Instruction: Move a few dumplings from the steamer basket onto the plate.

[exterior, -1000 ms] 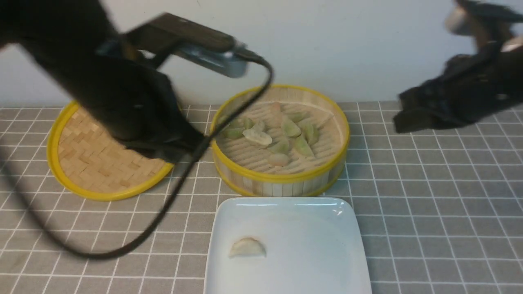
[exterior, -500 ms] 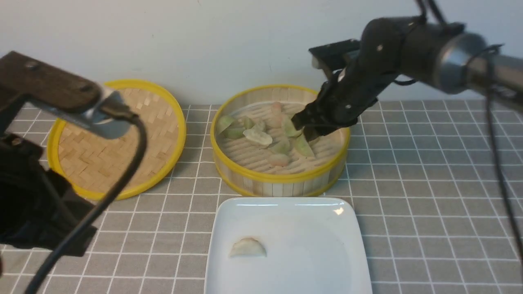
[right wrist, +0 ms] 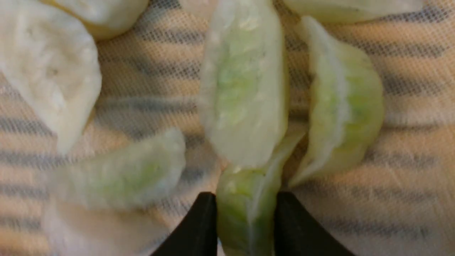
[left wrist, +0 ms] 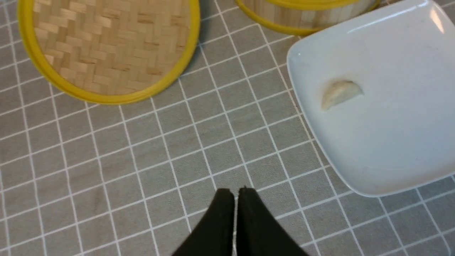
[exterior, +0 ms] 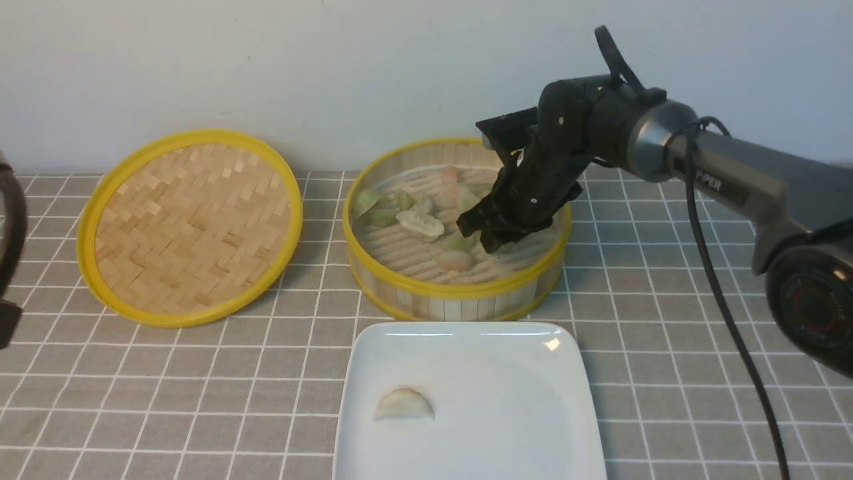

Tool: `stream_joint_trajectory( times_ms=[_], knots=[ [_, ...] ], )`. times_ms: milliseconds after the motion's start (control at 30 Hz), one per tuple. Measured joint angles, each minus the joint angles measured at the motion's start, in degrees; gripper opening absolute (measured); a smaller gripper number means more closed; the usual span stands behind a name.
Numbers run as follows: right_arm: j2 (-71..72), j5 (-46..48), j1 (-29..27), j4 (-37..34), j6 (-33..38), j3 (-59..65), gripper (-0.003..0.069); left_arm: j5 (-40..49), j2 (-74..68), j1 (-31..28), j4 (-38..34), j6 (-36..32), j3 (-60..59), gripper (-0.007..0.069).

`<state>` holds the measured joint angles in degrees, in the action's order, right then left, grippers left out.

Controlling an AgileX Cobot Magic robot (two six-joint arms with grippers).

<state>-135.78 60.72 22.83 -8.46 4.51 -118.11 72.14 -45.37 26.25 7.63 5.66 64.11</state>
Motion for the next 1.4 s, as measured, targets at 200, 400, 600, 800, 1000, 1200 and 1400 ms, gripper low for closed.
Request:
stream_joint_trajectory(
  times_ms=[200,400,600,800,1000,1200,1400],
  knots=[
    [6.5,9.8,0.0,0.0,0.0,-1.4,0.0188,0.0,0.1,0.0,0.5,0.4,0.0,-0.0005],
    [21.2,10.0,0.4,-4.9,0.3,4.0,0.0188,0.0,0.1,0.0,0.5,0.4,0.0,-0.0005],
    [31.3,10.3,5.2,-7.7,-5.6,18.4,0.0188,0.0,0.1,0.0,0.5,0.4,0.0,-0.0005],
    [28.9,10.5,11.5,-7.2,-6.8,30.2,0.0193,-0.1,0.1,0.0,0.5,0.4,0.0,-0.0005],
    [24.8,8.8,12.5,-7.0,-6.8,31.1,0.0334,-0.2,0.1,0.0,0.5,0.4,0.0,-0.0005],
    [24.0,8.6,12.5,-2.9,-5.2,29.0,0.0486,-0.2,0.1,0.0,0.6,0.4,0.0,-0.0005],
    [23.8,6.4,9.8,10.3,-7.4,19.4,0.0508,0.0,0.2,0.0,0.7,0.3,0.0,-0.0005]
  ],
)
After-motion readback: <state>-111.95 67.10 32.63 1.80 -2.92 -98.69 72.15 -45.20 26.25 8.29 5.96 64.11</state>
